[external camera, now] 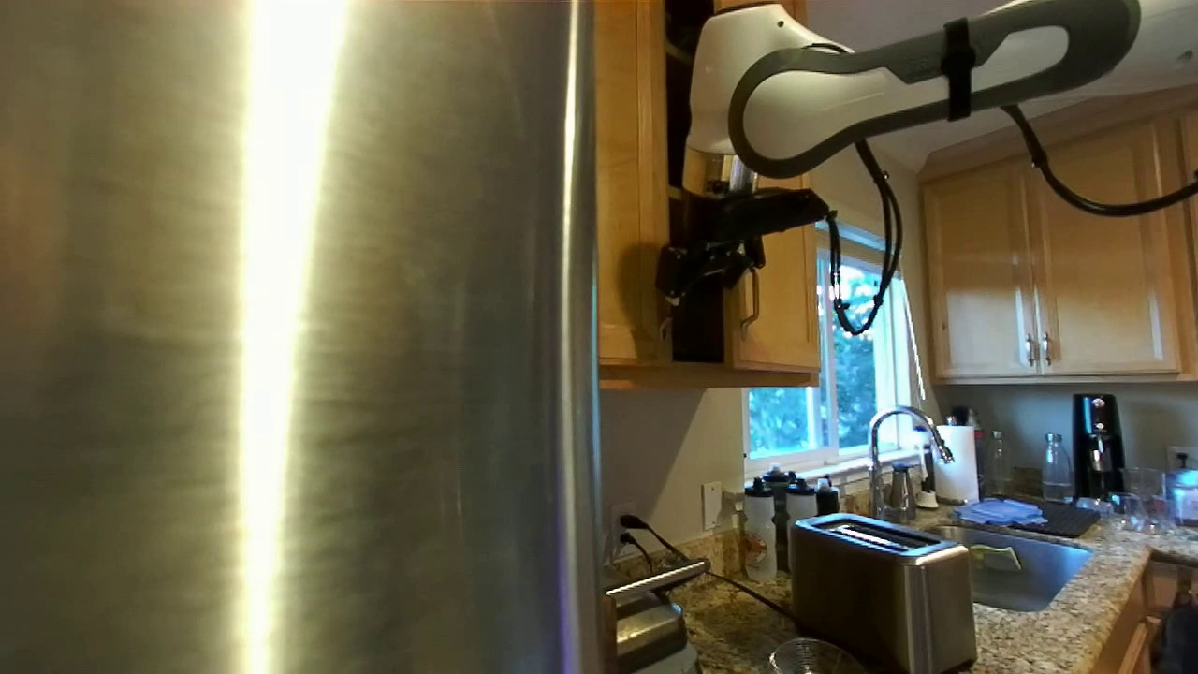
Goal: Open the doors of the kitchen cabinet
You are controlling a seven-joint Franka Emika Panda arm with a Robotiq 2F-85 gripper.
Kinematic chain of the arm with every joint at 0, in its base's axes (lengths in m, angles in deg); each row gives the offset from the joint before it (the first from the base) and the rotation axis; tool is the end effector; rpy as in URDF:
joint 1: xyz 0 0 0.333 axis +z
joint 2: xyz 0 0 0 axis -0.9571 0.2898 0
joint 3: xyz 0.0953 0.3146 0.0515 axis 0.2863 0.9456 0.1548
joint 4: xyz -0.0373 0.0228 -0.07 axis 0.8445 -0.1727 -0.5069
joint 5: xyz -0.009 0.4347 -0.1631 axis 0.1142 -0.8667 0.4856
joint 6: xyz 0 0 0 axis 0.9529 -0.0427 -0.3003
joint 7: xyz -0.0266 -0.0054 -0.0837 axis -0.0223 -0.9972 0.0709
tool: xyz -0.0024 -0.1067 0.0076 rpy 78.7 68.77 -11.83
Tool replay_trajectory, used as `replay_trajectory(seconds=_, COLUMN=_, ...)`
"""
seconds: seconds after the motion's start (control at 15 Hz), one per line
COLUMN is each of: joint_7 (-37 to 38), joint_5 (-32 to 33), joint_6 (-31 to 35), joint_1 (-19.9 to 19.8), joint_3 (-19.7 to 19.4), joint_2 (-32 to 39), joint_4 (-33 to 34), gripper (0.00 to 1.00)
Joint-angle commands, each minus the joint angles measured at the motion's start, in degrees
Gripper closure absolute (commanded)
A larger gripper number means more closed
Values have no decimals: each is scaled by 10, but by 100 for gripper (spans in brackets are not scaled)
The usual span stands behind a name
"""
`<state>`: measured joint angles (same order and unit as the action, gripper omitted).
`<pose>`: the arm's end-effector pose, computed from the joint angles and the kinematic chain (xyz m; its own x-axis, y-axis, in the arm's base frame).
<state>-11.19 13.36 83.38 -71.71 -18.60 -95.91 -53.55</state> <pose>0.5541 0.1198 0.7605 0.8101 -0.0395 0.5849 -0.2538 -0.9230 0.2892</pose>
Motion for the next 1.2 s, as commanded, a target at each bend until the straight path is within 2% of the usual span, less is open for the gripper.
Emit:
replay_trajectory(seconds=0.0, joint_7=3, joint_5=32, joint_6=-44, joint_1=-32, joint_3=-28, joint_2=-41, joint_4=-21, gripper=0)
replay_trajectory(seconds=0.6, joint_7=63, joint_5=38, joint_6=-170, joint_1=-45, joint_3=-36, joint_2=-113, joint_4=-65, gripper=0)
replay_trajectory(seconds=1.0, joint_7=112, joint_5=59, joint_6=-296, joint_1=-76, joint_3=-51, joint_2=-146, joint_4=-73, gripper=0)
replay_trajectory(seconds=1.13, joint_7=105, joint_5=74, joint_6=-317, joint_1=-82, joint_3=-63, joint_2=-144, joint_4=-69, gripper=0)
